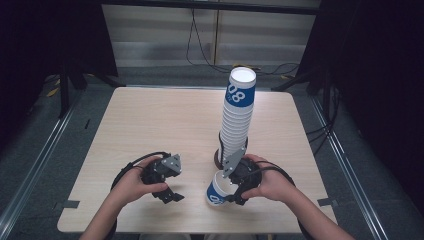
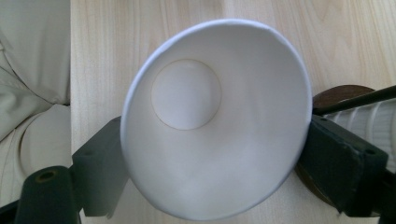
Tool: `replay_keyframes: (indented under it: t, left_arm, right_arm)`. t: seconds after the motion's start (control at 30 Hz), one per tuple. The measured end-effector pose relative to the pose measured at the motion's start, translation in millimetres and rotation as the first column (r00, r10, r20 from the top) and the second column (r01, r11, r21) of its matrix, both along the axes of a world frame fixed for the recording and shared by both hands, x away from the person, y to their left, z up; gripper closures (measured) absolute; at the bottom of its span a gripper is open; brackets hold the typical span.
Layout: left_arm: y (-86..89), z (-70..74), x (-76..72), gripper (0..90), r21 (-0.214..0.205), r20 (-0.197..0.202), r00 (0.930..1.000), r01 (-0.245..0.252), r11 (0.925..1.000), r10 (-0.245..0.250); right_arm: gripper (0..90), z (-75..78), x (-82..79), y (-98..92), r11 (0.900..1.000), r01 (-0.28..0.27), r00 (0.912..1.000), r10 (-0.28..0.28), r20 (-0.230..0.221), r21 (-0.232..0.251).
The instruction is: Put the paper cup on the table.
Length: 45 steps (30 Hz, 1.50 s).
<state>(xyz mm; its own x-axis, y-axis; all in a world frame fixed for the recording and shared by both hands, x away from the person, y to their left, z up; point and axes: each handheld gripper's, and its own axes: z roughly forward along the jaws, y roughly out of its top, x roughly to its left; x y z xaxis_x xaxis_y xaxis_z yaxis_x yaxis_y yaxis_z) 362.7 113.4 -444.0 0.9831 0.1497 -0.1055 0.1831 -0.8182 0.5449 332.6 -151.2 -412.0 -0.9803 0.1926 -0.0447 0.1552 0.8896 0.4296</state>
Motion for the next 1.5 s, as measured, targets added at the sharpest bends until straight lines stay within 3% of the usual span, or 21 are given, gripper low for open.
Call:
replay_keyframes:
  t: [0.93, 1.2, 1.5]
  left_arm:
    - [4.9, 2.6, 0.8, 16.3, -0.015, 0.003, 0.9999, -0.016, 0.9998, 0.016]
    - [5.5, 2.9, 0.2, 16.4, -0.012, 0.002, 0.9997, -0.023, 0.9997, 0.023]
    - [5.5, 0.5, 0.4, 16.4, -0.012, -0.007, 0.9997, -0.022, 0.9997, 0.022]
  right_arm:
    - [13.8, -1.7, -0.5, 12.7, 0.9997, -0.005, 1.0000, 0.005, -0.003, 0.022]
    - [13.6, -6.0, -1.9, 12.8, 0.9985, -0.007, 0.9999, 0.006, 0.009, 0.054]
    - [13.3, -17.6, -4.3, 7.1, 0.9949, 0.025, 0.9997, -0.025, -0.008, 0.098]
